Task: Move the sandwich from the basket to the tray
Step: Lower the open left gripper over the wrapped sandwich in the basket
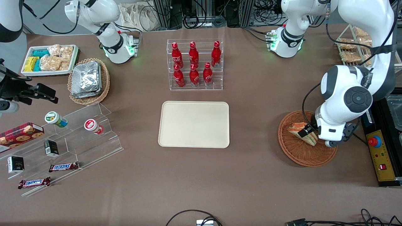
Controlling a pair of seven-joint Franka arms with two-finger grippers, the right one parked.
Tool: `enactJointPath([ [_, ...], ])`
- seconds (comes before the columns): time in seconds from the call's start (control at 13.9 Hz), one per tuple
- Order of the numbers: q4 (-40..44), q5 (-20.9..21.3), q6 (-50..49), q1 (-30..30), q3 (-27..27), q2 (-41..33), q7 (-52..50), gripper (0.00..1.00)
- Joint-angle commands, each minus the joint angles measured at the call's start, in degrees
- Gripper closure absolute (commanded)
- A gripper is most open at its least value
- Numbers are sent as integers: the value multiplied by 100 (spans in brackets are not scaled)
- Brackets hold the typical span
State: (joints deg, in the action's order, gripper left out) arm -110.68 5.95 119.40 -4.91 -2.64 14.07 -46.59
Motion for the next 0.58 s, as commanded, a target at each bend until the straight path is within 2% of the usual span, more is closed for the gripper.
enactJointPath([
  [0.0, -507, 100, 425, 17, 35, -141, -359, 0],
  [0.5, -876, 100, 1198, 25, 158, 113, -694, 0],
])
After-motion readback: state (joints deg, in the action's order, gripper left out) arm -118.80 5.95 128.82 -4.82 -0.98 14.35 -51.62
